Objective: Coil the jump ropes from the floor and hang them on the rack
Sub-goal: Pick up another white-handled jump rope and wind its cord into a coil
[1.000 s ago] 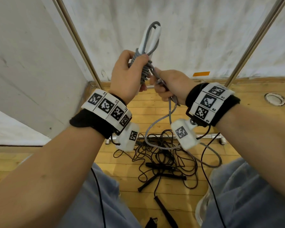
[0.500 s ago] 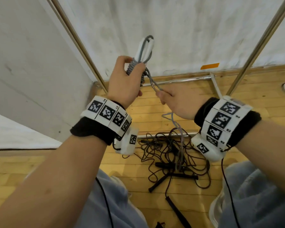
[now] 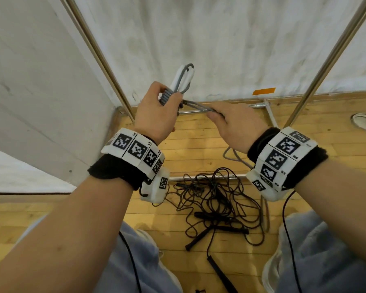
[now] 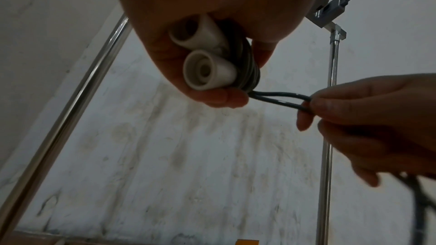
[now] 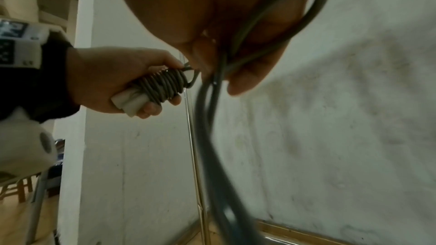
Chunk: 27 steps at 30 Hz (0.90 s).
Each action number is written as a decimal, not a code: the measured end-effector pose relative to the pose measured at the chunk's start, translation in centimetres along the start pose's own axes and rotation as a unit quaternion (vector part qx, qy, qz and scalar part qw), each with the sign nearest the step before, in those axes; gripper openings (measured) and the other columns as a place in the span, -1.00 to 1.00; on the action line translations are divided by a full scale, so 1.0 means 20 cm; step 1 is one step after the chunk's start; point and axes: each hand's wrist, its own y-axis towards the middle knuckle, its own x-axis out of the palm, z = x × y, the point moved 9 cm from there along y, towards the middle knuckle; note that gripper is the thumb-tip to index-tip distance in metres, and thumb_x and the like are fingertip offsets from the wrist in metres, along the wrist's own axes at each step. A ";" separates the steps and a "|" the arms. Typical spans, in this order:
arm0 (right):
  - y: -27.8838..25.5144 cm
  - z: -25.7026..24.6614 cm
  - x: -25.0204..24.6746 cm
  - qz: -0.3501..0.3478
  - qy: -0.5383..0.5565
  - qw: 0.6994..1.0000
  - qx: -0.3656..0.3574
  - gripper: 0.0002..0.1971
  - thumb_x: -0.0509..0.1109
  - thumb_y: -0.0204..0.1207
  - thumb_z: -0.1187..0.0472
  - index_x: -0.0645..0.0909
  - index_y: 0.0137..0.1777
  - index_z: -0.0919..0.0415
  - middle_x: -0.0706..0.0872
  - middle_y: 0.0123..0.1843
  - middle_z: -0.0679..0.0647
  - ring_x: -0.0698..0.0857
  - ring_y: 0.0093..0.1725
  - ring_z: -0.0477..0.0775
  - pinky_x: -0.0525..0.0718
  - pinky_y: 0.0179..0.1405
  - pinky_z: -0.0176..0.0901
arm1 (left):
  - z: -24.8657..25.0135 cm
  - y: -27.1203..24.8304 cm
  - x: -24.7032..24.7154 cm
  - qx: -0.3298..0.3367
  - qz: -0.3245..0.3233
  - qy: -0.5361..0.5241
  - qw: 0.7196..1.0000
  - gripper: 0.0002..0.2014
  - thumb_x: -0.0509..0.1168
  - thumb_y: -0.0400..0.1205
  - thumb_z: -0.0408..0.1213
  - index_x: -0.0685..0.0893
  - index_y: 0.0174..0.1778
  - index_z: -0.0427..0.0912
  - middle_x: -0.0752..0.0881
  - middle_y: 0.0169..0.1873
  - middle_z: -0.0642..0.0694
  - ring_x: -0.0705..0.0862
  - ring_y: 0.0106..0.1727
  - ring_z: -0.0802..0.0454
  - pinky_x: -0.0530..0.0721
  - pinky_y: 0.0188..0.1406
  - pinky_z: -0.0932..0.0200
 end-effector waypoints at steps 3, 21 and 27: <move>0.00 0.03 0.02 -0.030 0.007 0.999 0.031 -0.75 0.10 0.71 0.10 0.52 -0.12 0.17 0.51 -0.37 -0.03 0.54 -0.31 0.11 0.39 -0.41 -0.09 | 0.04 -0.01 -0.01 0.017 0.015 -0.014 1.000 -0.92 0.29 0.56 -0.04 0.50 -0.17 0.14 0.75 -0.41 0.04 0.65 -0.52 0.08 0.64 -0.69 0.10; -0.01 -0.01 -0.03 -0.079 -0.039 0.996 -0.028 -0.70 0.21 0.65 0.04 0.46 -0.33 0.07 0.48 -0.42 -0.05 0.47 -0.38 -0.01 0.31 -0.43 -0.14 | -0.09 -0.03 0.21 0.107 -0.136 0.444 0.879 -0.72 0.17 0.67 0.08 0.42 0.23 0.08 0.61 -0.23 0.06 0.59 -0.28 -0.01 0.55 -0.38 0.10; 0.01 0.00 -0.11 -0.011 -0.037 0.999 -0.025 -0.66 0.14 0.67 0.02 0.69 -0.02 0.19 0.66 -0.27 0.05 0.56 -0.24 0.06 0.39 -0.29 -0.12 | -0.07 -0.14 0.39 0.129 -0.243 0.433 0.858 -0.77 0.24 0.65 0.01 0.50 0.18 0.07 0.56 -0.25 0.11 0.54 -0.20 0.01 0.40 -0.29 0.11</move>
